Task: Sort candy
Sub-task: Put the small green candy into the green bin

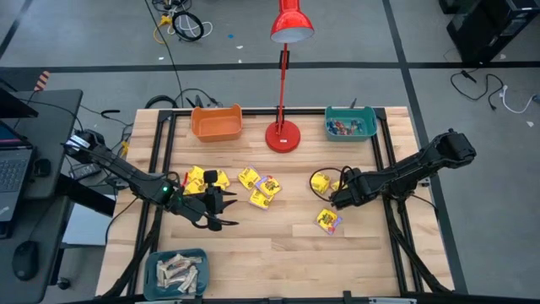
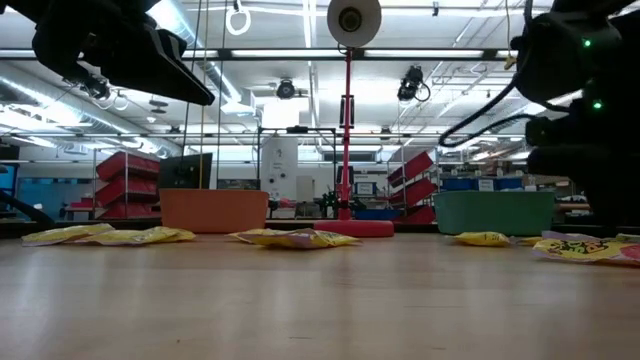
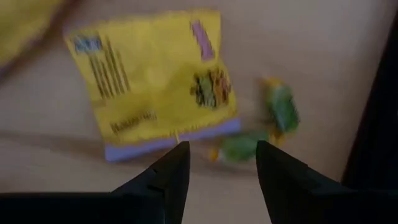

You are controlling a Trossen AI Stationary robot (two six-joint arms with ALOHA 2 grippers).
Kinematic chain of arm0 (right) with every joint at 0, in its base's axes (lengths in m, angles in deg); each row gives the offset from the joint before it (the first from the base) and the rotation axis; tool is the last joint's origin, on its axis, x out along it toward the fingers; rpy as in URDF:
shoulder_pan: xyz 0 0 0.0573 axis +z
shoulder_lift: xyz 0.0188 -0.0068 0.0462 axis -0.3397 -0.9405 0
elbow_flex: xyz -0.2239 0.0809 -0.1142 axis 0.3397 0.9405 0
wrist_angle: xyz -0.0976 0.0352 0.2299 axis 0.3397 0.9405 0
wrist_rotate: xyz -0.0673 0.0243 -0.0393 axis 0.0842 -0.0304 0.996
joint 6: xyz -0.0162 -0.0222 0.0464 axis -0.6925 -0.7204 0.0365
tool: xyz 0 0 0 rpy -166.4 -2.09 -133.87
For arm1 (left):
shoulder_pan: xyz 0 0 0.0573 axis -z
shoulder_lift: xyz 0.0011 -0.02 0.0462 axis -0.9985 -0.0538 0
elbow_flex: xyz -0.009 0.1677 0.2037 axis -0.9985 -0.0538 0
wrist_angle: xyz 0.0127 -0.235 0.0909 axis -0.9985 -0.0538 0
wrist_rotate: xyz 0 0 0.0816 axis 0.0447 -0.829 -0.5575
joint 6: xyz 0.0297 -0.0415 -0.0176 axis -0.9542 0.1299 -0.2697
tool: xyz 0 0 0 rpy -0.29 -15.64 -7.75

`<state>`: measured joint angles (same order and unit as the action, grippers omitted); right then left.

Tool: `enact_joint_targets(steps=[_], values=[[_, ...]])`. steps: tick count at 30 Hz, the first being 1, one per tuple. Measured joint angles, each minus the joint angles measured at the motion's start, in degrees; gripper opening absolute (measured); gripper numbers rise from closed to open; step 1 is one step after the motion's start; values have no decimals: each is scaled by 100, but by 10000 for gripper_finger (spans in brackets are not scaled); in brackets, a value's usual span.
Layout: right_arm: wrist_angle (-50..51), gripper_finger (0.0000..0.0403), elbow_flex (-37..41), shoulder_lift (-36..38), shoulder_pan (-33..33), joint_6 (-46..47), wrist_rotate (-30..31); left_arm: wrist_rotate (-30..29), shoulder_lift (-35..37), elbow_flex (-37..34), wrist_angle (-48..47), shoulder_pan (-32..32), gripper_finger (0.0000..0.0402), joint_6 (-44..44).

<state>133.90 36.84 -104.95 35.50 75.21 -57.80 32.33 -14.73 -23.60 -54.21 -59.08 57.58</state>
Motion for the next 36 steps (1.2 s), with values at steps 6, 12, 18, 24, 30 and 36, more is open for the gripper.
enact_joint_targets(steps=[6, 12, 18, 24, 30, 36], values=[[606, 144, -79, -12, -42, 226, 342, -2, 0, 0, 4, 0, 88, 0], [622, 44, -44, -26, -1, 364, 301, -2, 0, 0, 8, 2, 88, 2], [609, 14, -43, -26, 9, 532, 293, -2, 0, 0, 8, 2, 88, 4], [555, 4, -43, -26, 11, 712, 97, -2, 0, 0, 8, 0, 88, 4], [522, 1, -41, -26, 13, 882, -69, -2, 0, 0, 6, 2, 88, 4], [236, 0, -41, -26, 52, 944, -219, -2, 0, 0, -1, 2, 88, 4]])
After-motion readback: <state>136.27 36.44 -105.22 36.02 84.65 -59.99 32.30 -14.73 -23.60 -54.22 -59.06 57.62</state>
